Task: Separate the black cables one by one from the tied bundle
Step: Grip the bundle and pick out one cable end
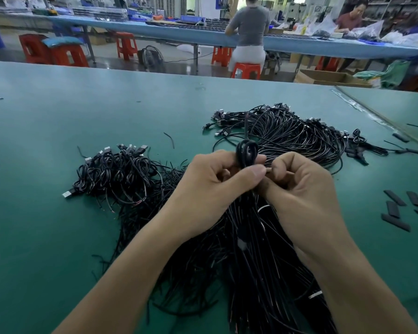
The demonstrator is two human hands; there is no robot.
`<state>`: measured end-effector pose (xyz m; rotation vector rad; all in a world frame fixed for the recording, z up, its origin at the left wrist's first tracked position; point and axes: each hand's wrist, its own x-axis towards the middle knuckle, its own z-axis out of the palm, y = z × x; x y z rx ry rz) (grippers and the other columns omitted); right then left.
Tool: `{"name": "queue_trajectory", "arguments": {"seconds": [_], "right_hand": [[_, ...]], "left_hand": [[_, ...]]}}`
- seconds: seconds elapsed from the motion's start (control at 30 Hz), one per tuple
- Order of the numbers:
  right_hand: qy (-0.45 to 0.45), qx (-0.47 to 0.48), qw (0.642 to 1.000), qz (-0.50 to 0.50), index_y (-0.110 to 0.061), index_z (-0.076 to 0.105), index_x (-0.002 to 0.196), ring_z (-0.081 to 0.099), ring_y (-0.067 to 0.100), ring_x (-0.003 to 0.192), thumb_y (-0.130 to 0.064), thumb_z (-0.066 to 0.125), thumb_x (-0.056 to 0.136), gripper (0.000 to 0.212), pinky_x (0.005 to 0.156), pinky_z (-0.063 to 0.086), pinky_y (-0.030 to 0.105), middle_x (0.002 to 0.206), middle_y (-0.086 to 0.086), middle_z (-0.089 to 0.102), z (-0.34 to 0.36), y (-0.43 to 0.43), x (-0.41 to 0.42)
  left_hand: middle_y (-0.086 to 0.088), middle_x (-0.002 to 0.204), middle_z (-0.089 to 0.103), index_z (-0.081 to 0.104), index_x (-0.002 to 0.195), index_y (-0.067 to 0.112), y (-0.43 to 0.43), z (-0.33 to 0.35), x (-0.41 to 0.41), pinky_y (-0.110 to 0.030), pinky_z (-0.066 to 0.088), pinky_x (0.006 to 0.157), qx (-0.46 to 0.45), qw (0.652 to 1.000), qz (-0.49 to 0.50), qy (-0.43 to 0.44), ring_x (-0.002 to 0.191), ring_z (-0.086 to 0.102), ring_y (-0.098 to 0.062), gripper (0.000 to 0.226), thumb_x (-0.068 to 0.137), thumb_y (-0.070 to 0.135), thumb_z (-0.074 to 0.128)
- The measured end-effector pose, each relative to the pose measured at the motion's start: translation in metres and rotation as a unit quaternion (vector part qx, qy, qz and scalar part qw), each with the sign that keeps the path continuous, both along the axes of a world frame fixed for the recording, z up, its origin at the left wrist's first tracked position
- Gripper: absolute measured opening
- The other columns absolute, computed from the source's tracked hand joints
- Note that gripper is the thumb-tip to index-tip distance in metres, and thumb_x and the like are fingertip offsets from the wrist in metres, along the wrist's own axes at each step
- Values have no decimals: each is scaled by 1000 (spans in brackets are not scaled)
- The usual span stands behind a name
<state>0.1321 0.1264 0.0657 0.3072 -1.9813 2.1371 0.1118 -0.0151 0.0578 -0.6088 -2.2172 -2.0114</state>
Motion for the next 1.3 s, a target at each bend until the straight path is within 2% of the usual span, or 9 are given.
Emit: {"name": "queue_trajectory", "arguments": {"seconds": [0.2, 0.3, 0.43, 0.7, 0.9, 1.0, 1.1, 1.2, 1.3], "right_hand": [[-10, -38, 999, -21, -11, 43, 75, 58, -2, 54, 8, 69, 83, 33, 56, 46, 10, 56, -7, 62, 3, 4, -2], [8, 9, 999, -52, -12, 57, 86, 63, 5, 68, -8, 76, 79, 21, 67, 53, 17, 72, -1, 70, 3, 4, -1], [-11, 46, 996, -76, -23, 63, 92, 60, 4, 70, -14, 73, 86, 14, 64, 50, 15, 89, 0, 73, 1, 5, -1], [-65, 148, 986, -45, -23, 67, 84, 62, 12, 71, -13, 71, 88, 12, 65, 52, 20, 81, 6, 70, -7, 9, -6], [-94, 410, 899, -121, -30, 67, 86, 61, 1, 67, -21, 63, 93, 12, 57, 46, 9, 75, -13, 67, -23, 25, -10], [-133, 508, 845, -103, -30, 64, 94, 62, 8, 81, -40, 63, 90, 12, 75, 55, 31, 87, -10, 65, -31, 18, -6], [-161, 547, 815, -104, -28, 58, 98, 59, 20, 88, -44, 63, 89, 19, 76, 51, 35, 96, -4, 59, -37, 7, -3], [-158, 536, 821, -116, -28, 59, 91, 56, 20, 85, -40, 66, 90, 14, 74, 47, 33, 95, -3, 57, -39, 6, -4], [-123, 496, 855, -89, -27, 63, 85, 60, 15, 87, -35, 69, 90, 12, 78, 51, 32, 89, -5, 63, -34, 10, -7]], "left_hand": [[8, 80, 69, 75, 98, 30, -11, -3, -5, -11, 41, 60, -78, 990, 21, 112, 66, 54, 2, 18, 83, 21, 79], [18, 89, 61, 73, 98, 25, -14, 1, -5, -6, 40, 63, -154, 953, 108, 239, 71, 56, -2, 18, 84, 14, 78], [-1, 102, 46, 75, 96, 8, -30, -4, -12, 0, 42, 80, -208, 866, 302, 341, 75, 39, 1, 16, 82, 6, 68], [-17, 127, 44, 63, 126, -1, -78, -24, -28, -36, 41, 108, -369, 829, 419, 12, 97, 47, -21, 48, 83, -20, 53], [-25, 157, 25, 53, 132, 0, -72, -25, -31, -51, 14, 122, -501, 773, 365, -135, 147, 19, -38, 41, 97, 20, 47], [-19, 162, 20, 52, 137, 7, -63, -21, -30, -49, 8, 122, -484, 782, 383, -86, 151, 12, -32, 48, 95, 30, 49], [-8, 149, 43, 59, 132, 15, -46, -15, -24, -43, 32, 110, -435, 825, 360, 7, 136, 38, -28, 42, 91, 27, 55], [2, 127, 54, 63, 119, 23, -25, -15, -14, -22, 40, 82, -380, 874, 291, 88, 106, 51, -14, 33, 89, 14, 56], [6, 122, 56, 62, 123, 29, -13, -21, -10, -31, 47, 89, -379, 896, 202, 114, 108, 53, -15, 44, 87, 4, 52]]}}
